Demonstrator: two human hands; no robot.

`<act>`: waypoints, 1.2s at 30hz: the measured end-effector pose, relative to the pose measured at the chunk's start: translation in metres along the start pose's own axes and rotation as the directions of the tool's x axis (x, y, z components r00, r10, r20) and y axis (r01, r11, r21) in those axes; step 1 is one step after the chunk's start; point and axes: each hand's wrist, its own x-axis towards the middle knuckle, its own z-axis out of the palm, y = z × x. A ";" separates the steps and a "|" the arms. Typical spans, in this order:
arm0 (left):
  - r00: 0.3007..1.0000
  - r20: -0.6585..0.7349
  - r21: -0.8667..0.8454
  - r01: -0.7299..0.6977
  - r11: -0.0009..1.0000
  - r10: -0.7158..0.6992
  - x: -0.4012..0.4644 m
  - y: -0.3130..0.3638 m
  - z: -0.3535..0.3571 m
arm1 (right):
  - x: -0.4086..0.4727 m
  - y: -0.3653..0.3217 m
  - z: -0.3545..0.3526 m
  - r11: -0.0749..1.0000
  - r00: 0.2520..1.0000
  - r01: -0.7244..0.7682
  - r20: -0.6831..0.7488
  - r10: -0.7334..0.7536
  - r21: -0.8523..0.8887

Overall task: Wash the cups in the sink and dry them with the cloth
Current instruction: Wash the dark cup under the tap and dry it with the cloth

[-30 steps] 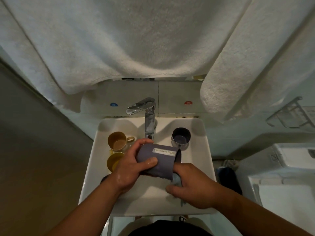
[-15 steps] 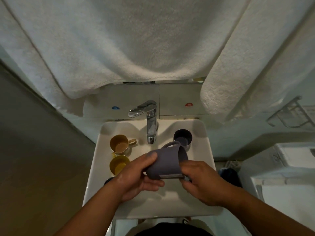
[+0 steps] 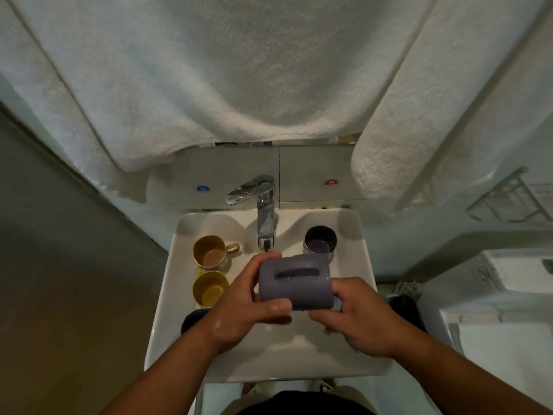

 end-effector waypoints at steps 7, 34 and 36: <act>0.992 -0.069 0.184 -0.091 0.979 0.105 -0.005 0.011 0.003 | -0.005 -0.002 0.001 1.000 0.999 0.015 0.034 -0.015 -0.017; 0.990 0.032 0.327 -0.143 0.934 0.141 0.000 0.000 0.000 | -0.002 -0.007 -0.003 0.995 1.000 -0.010 -0.023 0.012 0.096; 0.994 0.034 0.111 0.103 0.988 -0.107 0.001 0.008 0.003 | -0.006 -0.009 -0.003 0.996 1.000 0.013 -0.010 -0.014 -0.093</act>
